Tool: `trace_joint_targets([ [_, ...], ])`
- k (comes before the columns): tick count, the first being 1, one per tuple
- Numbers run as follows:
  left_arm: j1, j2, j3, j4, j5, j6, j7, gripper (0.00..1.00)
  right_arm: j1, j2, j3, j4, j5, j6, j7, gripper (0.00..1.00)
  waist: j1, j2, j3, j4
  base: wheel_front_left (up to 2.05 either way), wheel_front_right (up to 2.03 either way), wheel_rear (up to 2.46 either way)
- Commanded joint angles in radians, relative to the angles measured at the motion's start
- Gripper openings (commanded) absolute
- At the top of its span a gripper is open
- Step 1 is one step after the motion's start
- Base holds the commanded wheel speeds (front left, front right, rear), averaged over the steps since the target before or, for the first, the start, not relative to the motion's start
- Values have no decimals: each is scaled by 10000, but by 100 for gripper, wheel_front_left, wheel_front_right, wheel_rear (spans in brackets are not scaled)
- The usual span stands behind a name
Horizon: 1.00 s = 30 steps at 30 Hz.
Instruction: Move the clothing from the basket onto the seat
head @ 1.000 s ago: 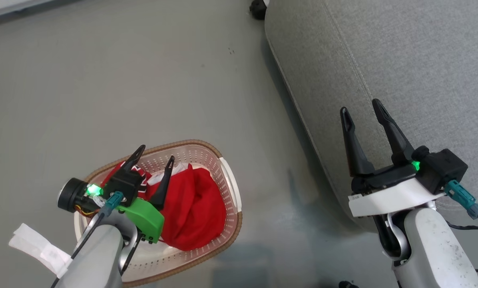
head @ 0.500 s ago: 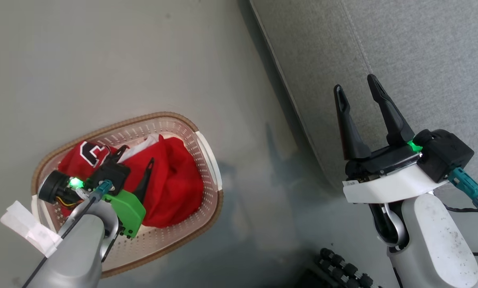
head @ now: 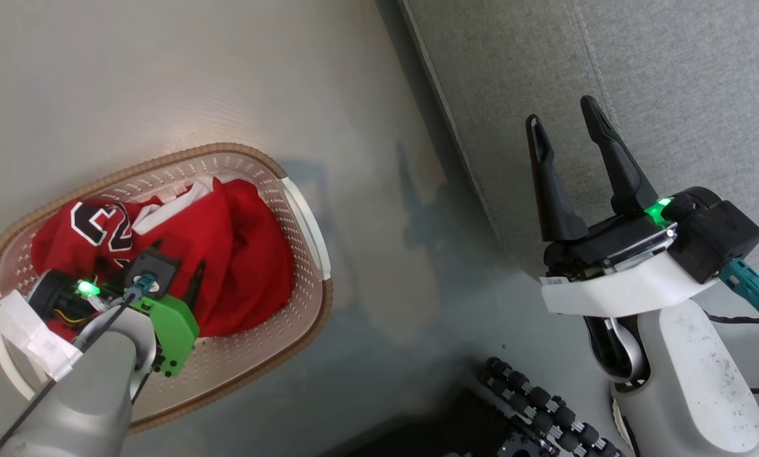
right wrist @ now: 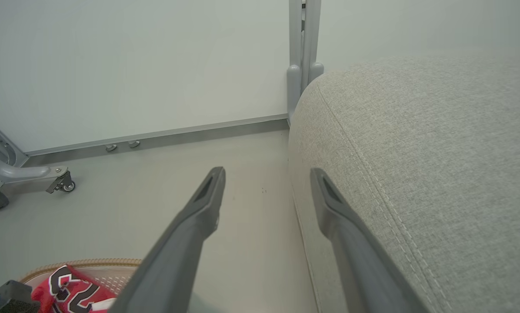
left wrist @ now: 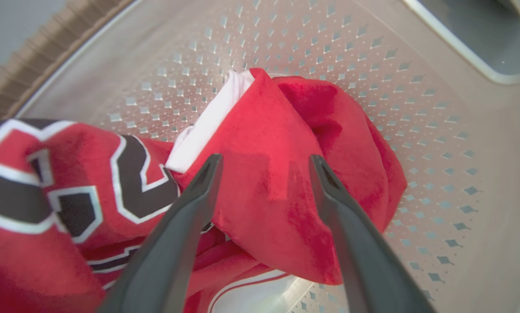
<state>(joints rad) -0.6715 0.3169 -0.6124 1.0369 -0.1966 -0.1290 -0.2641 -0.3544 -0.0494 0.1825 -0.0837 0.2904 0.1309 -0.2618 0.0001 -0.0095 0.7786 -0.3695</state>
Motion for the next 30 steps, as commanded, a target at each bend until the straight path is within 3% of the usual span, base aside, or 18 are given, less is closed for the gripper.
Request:
trace_joint_targets([
  [1, -296, 103, -13, 184, -74, -26, -8, 100, -116, -19, 21, -64, 52, -3, -49, 100, -1, 95, 319, -90, 0, 0, 0],
  [14, -1732, -65, -465, 1848, 197, 11, 66, 100, -339, -20, 113, -256, 63, -3, -49, 100, -1, 95, 991, 85, 0, 0, 0],
  [30, -2900, -92, -1800, 2458, 1292, 318, 1481, 100, -299, -20, 187, -648, 11, -3, -49, 100, -1, 95, 1915, 58, 0, 0, 0],
])
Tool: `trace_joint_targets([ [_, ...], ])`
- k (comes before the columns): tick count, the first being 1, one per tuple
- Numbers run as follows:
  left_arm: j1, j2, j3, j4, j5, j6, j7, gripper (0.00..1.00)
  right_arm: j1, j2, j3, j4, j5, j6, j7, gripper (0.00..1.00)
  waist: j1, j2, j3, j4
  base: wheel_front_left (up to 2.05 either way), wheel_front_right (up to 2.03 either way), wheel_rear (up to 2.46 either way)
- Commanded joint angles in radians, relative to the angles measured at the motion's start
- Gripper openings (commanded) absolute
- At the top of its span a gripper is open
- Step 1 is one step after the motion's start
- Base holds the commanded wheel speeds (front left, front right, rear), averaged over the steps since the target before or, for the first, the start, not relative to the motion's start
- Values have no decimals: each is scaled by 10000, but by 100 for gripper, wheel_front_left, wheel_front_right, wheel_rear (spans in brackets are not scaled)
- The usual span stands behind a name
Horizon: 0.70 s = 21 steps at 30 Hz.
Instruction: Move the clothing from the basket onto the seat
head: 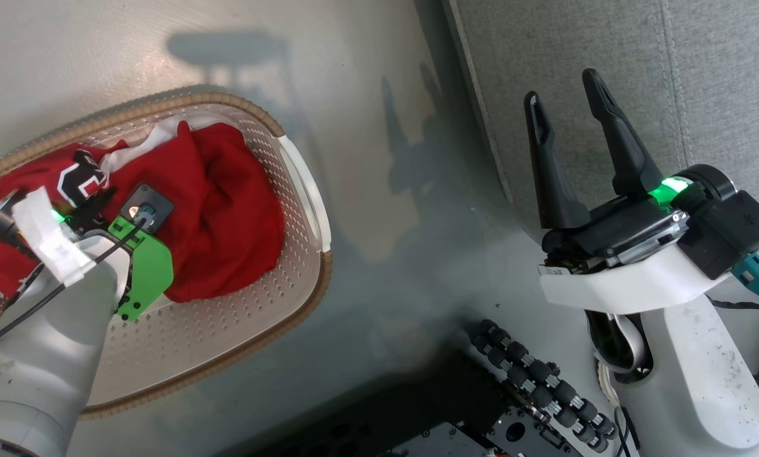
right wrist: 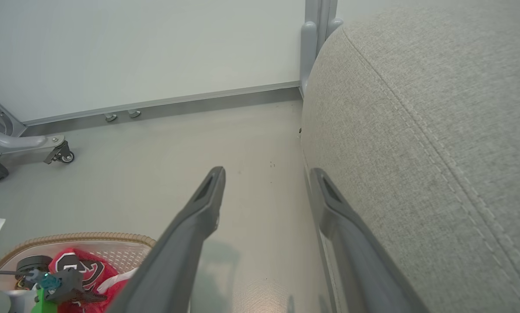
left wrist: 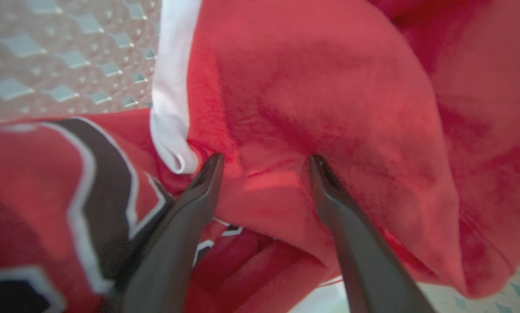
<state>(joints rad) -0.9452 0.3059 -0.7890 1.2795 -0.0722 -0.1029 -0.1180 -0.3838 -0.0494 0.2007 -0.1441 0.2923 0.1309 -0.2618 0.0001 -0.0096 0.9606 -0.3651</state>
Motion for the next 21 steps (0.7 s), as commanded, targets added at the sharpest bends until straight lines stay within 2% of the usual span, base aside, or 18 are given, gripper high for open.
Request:
trace_joint_targets([
  [1, -199, -16, -130, 40, 111, 79, 123, 100, 6, -19, 9, -67, -22, -3, -49, 100, -1, 96, 127, 22, 0, 0, 0],
  [6, -325, -161, -516, 69, 440, 265, 625, 100, 69, -20, -8, -164, -108, -3, -49, 100, -1, 96, 192, 64, 0, 0, 0],
  [7, -327, -197, -589, 75, 474, 295, 776, 96, 94, -20, -16, -184, -139, -3, -49, 100, -1, 96, 191, 87, 0, 0, 0],
  [9, -341, -267, -721, 84, 556, 353, 919, 0, 144, -20, -1, -230, -190, -3, -49, 100, -1, 96, 187, 131, 0, 0, 0],
  [21, 14, -802, -984, 83, 392, 502, 545, 0, 82, -20, 3, -152, -401, -3, -49, 100, -1, 96, -245, 280, 0, 0, 0],
])
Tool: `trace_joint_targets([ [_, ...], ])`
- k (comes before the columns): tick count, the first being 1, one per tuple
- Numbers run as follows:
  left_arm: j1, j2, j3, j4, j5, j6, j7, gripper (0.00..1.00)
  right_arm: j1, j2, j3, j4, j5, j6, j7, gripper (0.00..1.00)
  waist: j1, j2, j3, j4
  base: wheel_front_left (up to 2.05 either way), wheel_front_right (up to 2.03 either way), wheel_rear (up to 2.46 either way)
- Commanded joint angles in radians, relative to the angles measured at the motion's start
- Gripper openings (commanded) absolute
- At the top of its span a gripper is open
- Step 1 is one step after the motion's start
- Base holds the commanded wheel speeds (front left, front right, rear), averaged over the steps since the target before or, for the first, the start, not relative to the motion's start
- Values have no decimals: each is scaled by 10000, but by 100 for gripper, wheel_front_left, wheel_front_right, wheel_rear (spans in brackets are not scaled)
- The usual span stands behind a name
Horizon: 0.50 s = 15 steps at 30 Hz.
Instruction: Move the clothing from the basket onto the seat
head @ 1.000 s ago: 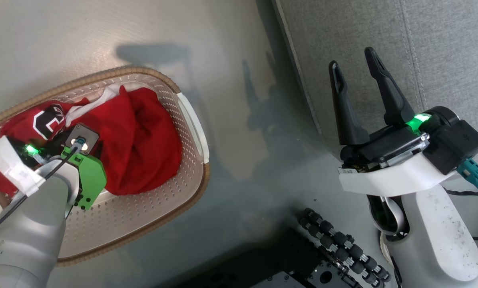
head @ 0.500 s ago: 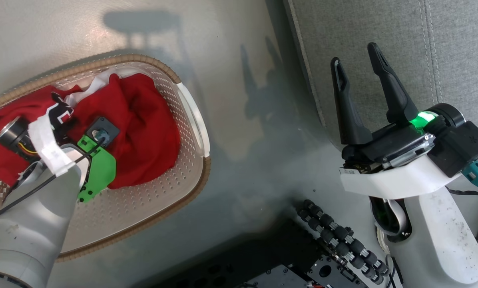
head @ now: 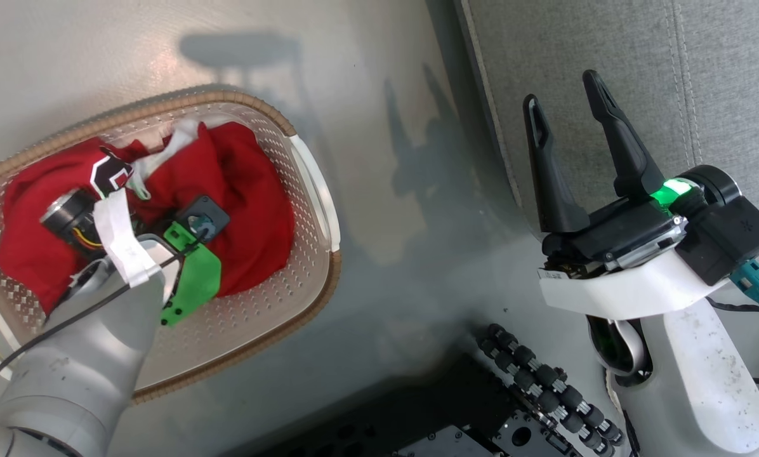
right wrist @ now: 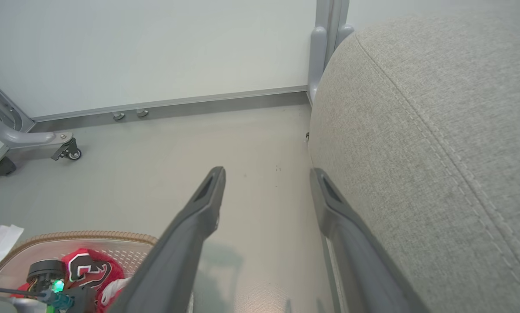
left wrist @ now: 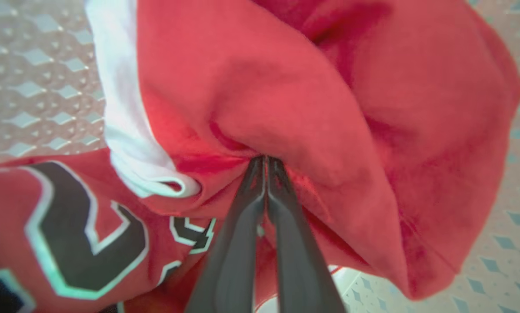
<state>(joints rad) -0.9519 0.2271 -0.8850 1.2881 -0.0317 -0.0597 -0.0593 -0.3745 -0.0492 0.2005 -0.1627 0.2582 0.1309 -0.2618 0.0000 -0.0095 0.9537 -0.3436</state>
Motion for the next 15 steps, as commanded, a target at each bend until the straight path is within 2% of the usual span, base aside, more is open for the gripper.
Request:
trace_joint_targets([
  [1, 102, -71, -31, -1, -22, 53, -104, 0, -20, -22, 3, 52, -63, -3, -49, 100, 0, 95, -263, 93, 0, 0, 0],
  [9, 251, -793, -106, -6, -283, -114, -813, 0, -35, -24, -7, 356, -233, -3, -49, 100, 0, 95, -1184, 514, 0, 0, 0],
  [15, 497, -1089, -226, -1, -409, -221, -1412, 0, 35, -24, -46, 594, -357, -3, -49, 100, 0, 95, -1848, 863, 0, 0, 0],
])
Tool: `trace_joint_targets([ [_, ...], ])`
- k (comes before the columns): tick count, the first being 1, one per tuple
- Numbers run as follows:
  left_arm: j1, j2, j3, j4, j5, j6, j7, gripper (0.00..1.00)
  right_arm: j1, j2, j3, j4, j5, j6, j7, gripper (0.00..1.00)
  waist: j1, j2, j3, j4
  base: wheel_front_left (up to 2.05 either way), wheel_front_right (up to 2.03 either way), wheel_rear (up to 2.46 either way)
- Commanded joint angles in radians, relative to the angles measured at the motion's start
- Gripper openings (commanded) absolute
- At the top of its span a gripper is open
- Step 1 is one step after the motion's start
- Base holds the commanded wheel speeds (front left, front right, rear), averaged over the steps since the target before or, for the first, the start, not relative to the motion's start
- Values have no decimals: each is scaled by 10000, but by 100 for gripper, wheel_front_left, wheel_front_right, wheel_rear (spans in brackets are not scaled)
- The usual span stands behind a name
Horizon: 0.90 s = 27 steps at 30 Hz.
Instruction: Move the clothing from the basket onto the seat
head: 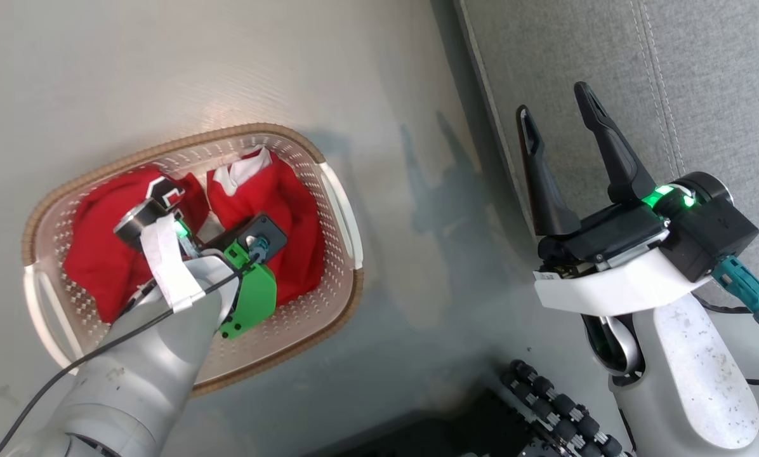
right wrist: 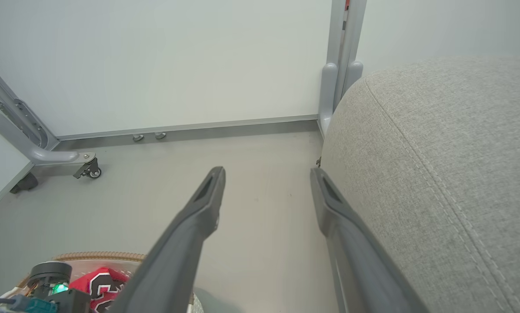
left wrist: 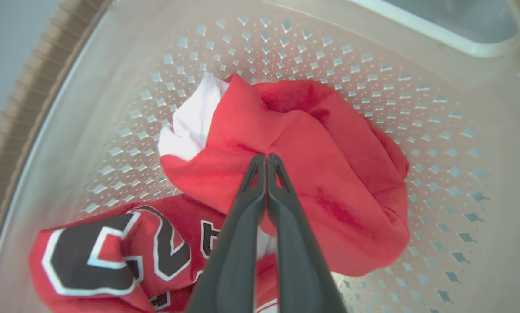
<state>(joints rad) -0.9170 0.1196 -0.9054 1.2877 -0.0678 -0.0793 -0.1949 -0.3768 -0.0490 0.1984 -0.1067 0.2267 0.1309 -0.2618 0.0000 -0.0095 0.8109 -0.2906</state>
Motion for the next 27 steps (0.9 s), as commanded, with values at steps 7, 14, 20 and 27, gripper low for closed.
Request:
trace_joint_targets([
  [7, 497, -24, -77, -175, -261, -177, -587, 0, 188, -27, -99, 214, -176, -3, -49, 100, 0, 95, -1032, 683, 0, 0, 0],
  [14, 759, 36, -167, -817, -439, -358, -708, 0, 241, -27, -127, 357, -223, -3, -49, 100, 0, 95, -1436, 929, 0, 0, 0],
  [20, 872, 136, -266, -993, -483, -412, -707, 0, 105, -27, -45, 378, -220, -5, -49, 100, 0, 95, -1380, 924, 0, 0, 0],
  [27, 948, 246, -374, -1066, -538, -447, -709, 0, 178, -26, -1, 374, -113, -3, -49, 100, 0, 95, -1324, 807, 0, 0, 0],
])
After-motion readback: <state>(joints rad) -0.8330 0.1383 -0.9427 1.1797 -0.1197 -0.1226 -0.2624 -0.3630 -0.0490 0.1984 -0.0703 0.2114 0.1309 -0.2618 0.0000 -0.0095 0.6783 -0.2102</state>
